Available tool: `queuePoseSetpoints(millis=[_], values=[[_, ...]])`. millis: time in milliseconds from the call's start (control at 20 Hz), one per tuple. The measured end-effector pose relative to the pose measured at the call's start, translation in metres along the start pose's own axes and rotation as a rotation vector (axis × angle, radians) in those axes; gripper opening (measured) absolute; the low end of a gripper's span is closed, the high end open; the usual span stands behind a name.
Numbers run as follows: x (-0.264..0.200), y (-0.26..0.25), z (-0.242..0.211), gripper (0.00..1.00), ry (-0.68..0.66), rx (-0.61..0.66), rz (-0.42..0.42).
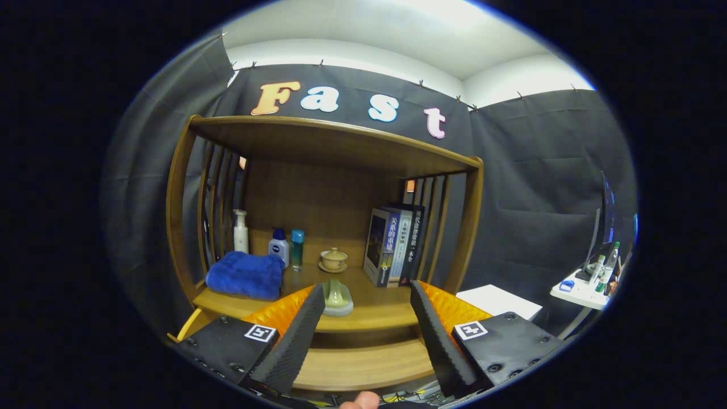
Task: Pull open the drawer, take out the items inside it, and place them on the countertop above the cabinet.
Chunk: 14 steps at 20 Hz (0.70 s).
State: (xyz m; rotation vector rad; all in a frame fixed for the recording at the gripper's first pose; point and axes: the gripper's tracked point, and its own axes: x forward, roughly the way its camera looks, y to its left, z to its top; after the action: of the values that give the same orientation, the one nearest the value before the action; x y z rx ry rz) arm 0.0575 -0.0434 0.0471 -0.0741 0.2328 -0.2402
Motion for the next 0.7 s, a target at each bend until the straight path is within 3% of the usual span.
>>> queuePoseSetpoints(millis=[150,450,700], values=[[-0.017,0.0,-0.023,0.99,0.019,0.014,0.004],[-0.042,0.027,-0.052,0.98,-0.059,0.086,0.15],[-0.056,0.033,-0.089,0.98,-0.062,0.079,0.202]])
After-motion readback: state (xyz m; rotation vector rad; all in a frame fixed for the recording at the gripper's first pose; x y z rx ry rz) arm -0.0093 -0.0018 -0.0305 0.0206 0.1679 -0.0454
